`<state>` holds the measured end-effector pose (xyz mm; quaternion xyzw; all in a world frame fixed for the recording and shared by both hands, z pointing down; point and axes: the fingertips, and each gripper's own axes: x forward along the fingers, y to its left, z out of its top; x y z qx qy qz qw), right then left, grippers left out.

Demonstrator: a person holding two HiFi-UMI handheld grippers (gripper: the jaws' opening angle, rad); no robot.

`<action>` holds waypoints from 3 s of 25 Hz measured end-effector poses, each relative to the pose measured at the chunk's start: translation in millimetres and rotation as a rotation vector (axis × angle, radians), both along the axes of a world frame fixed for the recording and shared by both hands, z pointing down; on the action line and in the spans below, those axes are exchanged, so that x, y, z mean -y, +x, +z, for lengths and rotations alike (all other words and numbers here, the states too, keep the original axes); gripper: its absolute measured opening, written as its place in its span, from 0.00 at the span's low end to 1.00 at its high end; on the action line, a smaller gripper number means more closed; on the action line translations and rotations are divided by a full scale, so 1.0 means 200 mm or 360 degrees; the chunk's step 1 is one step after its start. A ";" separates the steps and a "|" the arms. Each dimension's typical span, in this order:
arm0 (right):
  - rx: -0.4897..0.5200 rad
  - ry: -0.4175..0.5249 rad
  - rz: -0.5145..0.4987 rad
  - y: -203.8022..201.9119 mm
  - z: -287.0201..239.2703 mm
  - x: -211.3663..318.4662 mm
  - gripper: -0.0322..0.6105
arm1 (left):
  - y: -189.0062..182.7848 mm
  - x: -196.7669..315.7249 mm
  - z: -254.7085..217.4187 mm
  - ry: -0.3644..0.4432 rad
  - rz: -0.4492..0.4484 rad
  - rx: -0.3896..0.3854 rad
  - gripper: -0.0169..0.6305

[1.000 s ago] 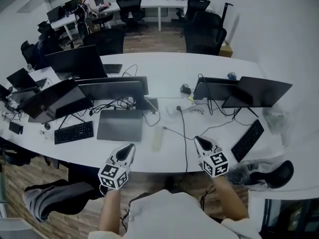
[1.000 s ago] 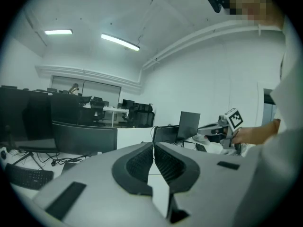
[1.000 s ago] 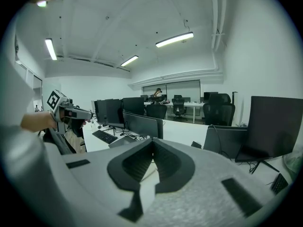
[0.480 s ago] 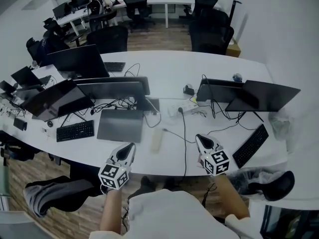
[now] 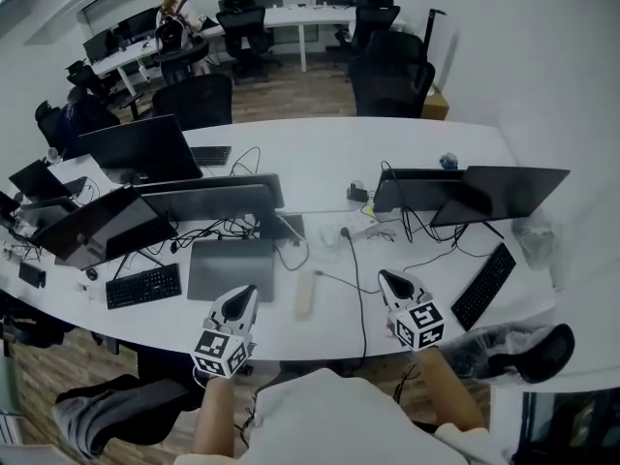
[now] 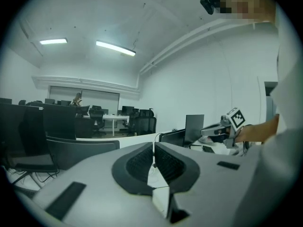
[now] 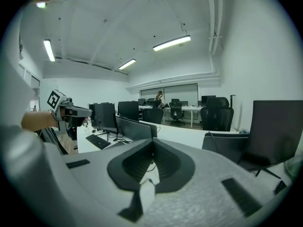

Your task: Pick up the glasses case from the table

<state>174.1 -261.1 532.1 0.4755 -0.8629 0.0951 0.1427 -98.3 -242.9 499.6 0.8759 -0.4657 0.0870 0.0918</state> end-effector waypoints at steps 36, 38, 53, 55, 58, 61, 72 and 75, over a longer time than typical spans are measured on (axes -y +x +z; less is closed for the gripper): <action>-0.0061 -0.0142 0.0261 -0.04 0.16 0.00 0.05 | 0.10 0.33 0.48 -0.0426 0.0287 0.0044 0.56; -0.0058 -0.0169 0.0274 -0.03 0.20 -0.01 0.05 | 0.14 0.35 0.54 -0.0466 0.0306 0.0058 0.56; -0.0078 -0.0351 0.0303 0.00 0.49 -0.02 0.05 | 0.40 0.40 1.25 -0.0885 0.0398 0.0274 0.56; -0.0080 -0.0376 0.0307 0.01 0.53 -0.02 0.05 | 0.43 0.41 1.35 -0.0941 0.0397 0.0301 0.56; -0.0075 -0.0411 0.0313 0.02 0.59 -0.03 0.05 | 0.46 0.41 1.48 -0.1010 0.0397 0.0351 0.56; -0.0069 -0.0435 0.0310 0.03 0.64 -0.03 0.05 | 0.49 0.40 1.59 -0.1065 0.0393 0.0403 0.56; -0.0034 -0.0534 0.0284 0.01 0.81 -0.03 0.05 | 0.52 0.37 2.03 -0.1263 0.0340 0.0618 0.57; -0.0040 -0.0563 0.0264 0.00 0.85 -0.03 0.05 | 0.51 0.38 2.13 -0.1233 0.0297 0.0707 0.59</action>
